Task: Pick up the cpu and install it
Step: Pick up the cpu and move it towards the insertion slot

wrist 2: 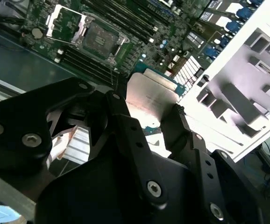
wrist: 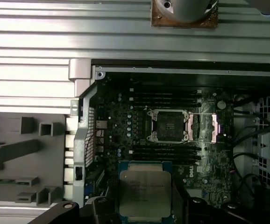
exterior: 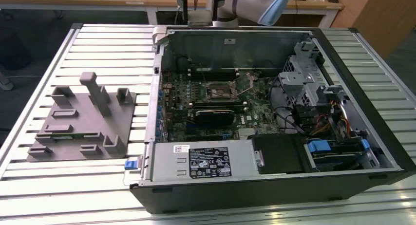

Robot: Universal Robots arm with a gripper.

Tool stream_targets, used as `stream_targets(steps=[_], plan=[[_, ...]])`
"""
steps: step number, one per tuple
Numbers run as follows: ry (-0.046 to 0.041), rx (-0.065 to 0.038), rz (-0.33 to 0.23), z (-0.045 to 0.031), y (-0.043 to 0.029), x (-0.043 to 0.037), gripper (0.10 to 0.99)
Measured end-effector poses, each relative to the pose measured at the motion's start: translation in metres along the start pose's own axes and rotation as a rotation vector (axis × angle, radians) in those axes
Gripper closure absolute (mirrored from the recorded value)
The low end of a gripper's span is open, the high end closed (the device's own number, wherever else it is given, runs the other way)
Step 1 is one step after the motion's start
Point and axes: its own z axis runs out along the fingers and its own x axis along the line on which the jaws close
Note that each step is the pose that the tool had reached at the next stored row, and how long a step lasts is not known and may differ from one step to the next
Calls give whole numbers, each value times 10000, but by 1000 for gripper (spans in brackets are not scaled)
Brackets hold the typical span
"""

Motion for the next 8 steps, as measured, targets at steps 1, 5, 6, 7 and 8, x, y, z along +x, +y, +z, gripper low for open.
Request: stream_targets(steps=[1,5,6,7,8], plan=[[0,1,0,0,11,-23,549],[0,1,0,7,48,-108,549],[-1,0,1,10,61,-136,549],[0,0,1,12,72,-164,549],[0,0,0,14,78,-190,549]])
